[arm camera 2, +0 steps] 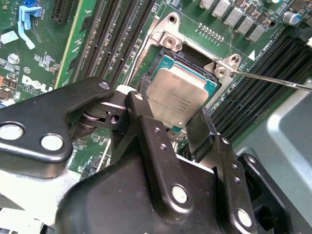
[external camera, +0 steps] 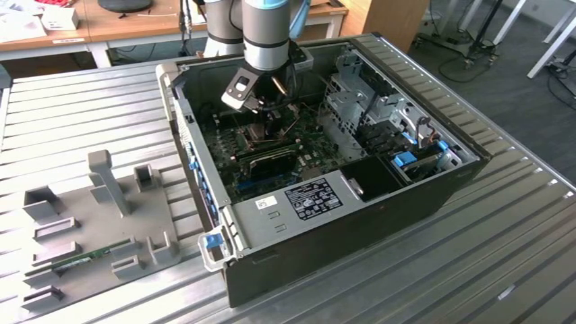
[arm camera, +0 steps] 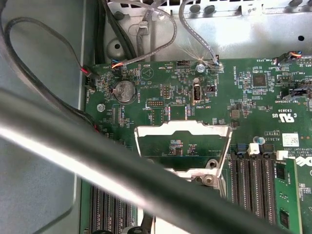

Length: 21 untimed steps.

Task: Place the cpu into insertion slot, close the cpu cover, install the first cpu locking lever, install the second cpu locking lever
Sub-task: 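Place the cpu into insertion slot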

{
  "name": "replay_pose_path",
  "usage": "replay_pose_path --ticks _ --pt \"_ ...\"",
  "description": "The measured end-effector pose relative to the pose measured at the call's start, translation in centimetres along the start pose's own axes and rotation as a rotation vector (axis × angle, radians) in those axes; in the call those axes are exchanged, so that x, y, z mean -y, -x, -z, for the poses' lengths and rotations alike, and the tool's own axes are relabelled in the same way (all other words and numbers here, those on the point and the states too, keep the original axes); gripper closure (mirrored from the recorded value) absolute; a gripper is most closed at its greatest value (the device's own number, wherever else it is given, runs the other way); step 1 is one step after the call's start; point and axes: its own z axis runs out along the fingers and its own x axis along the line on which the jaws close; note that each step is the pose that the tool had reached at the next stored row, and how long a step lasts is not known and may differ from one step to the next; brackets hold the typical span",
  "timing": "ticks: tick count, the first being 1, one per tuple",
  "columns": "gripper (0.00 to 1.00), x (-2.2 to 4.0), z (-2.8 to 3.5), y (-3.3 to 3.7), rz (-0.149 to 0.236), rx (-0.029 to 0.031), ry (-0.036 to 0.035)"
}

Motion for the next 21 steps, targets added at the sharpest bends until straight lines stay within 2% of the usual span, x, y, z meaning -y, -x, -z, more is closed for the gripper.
replay_pose_path --ticks 13,21 --pt "0.46 0.03 -0.55 0.01 0.000 0.0001 -0.0008" --pt "0.46 -0.08 -0.60 0.01 0.000 0.0000 -0.0009"
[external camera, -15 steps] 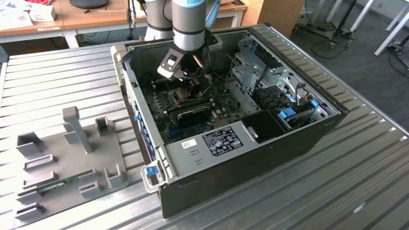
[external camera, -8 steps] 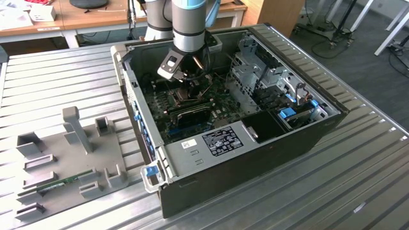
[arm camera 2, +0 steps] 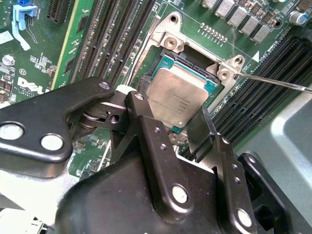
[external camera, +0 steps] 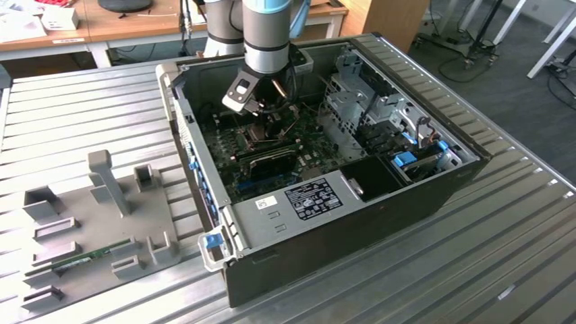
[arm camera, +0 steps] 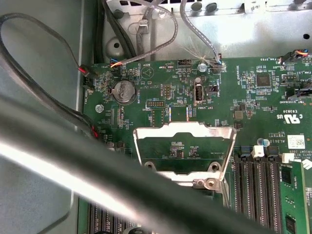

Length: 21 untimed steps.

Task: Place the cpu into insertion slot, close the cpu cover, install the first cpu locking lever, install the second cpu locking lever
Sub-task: 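Place the cpu into insertion slot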

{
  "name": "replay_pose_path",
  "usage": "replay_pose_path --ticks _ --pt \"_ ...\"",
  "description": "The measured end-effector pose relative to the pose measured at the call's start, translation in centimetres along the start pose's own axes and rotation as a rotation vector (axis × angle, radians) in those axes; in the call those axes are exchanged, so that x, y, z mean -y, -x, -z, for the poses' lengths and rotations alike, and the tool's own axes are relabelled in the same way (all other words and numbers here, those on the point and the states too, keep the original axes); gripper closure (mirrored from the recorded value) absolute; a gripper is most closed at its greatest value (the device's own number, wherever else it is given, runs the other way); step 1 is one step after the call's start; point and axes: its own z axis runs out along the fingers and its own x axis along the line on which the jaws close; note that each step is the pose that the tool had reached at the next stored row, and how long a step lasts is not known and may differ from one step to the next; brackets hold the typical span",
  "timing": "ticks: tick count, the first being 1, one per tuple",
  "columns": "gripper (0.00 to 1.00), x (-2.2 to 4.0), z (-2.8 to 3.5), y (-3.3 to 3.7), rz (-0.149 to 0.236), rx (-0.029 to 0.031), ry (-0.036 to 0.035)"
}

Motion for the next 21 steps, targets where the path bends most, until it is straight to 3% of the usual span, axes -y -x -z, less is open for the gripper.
replay_pose_path --ticks 8,21 --pt "0.46 0.02 -0.33 0.01 0.000 0.0003 -0.0003" --pt "0.46 0.02 -0.36 -0.12 0.000 0.0001 -0.0002"
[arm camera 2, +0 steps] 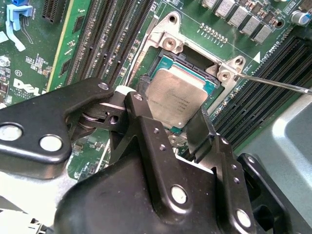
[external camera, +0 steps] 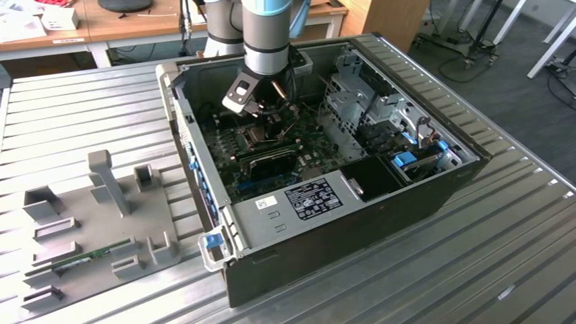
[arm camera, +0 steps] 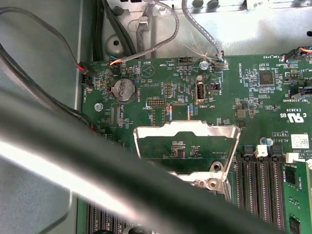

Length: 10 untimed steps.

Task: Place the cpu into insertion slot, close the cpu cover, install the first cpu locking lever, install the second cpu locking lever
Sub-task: 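Place the cpu into insertion slot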

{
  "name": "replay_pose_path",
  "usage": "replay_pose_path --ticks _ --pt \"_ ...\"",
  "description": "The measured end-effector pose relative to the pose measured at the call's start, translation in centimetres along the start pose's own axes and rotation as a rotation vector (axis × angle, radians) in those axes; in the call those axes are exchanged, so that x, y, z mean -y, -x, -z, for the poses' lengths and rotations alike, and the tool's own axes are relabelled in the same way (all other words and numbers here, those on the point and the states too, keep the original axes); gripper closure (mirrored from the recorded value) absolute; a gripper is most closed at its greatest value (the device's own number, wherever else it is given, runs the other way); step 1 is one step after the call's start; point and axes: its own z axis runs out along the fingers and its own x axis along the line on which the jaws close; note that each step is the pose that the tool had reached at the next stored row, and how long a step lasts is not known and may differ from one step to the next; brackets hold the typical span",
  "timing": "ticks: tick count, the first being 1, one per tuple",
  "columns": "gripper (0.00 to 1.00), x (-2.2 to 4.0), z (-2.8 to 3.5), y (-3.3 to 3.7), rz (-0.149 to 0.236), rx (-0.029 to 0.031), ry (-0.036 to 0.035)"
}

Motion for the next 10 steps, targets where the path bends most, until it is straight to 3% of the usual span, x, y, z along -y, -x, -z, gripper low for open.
replay_pose_path --ticks 10 --pt "0.46 0.01 -0.09 0.00 0.000 -0.0001 0.0000"
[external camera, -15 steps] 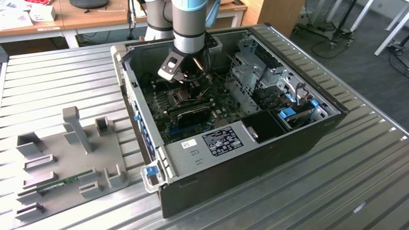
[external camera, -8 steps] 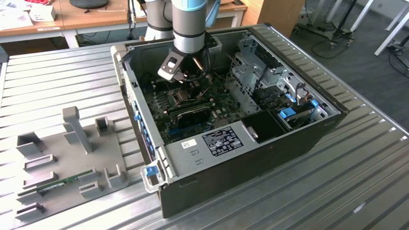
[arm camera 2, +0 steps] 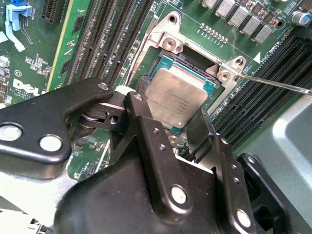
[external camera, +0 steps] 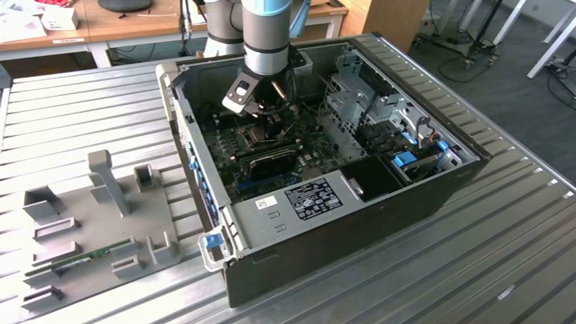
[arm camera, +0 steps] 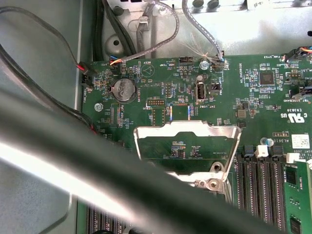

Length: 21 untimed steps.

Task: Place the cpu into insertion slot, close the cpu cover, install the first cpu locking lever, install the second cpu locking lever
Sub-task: 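Place the cpu into insertion slot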

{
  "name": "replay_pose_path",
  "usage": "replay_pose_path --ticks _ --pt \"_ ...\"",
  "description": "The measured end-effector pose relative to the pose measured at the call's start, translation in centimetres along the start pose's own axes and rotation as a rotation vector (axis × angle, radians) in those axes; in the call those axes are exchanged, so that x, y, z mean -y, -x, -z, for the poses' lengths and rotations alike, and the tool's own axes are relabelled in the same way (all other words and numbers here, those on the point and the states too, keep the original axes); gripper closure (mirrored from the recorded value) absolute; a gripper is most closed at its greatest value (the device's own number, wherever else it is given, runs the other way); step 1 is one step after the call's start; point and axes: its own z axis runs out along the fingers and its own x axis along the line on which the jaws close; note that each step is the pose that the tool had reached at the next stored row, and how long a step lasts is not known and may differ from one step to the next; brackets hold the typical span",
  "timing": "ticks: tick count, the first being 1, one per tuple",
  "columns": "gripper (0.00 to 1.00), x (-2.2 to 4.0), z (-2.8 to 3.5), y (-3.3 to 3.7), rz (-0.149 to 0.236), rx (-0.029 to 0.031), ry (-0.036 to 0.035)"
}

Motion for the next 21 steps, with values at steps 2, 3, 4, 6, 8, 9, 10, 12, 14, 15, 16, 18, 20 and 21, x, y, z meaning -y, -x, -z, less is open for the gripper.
replay_pose_path --ticks 2,3,4,6,8,9,10,12,14,15,16,18,20,21 --pt "0.46 0.00 0.00 0.00 0.000 -0.0001 0.0000" --pt "0.46 0.00 -0.01 0.00 0.000 0.0000 0.0000" --pt "0.46 0.00 0.00 0.00 0.000 0.0000 0.0000" --pt "0.46 -0.01 0.02 -0.01 0.000 -0.0004 0.0003" --pt "0.46 -0.01 0.10 -0.01 0.000 -0.0005 0.0004" --pt "0.46 -0.01 0.15 -0.01 0.000 -0.0001 0.0001" --pt "0.46 -0.01 0.18 -0.01 0.000 -0.0002 0.0002" --pt "0.46 -0.02 0.24 -0.01 0.000 -0.0002 0.0002" --pt "0.46 -0.01 0.25 -0.01 0.000 -0.0004 0.0003" --pt "0.46 -0.02 0.25 -0.01 0.000 -0.0003 0.0002" --pt "0.46 -0.02 0.25 -0.01 0.000 -0.0002 0.0002" --pt "0.46 -0.02 0.26 -0.01 0.001 -0.0002 0.0001" --pt "0.46 -0.01 0.26 -0.01 0.002 -0.0002 0.0000" --pt "0.46 -0.01 0.25 0.00 0.002 -0.0002 0.0000"
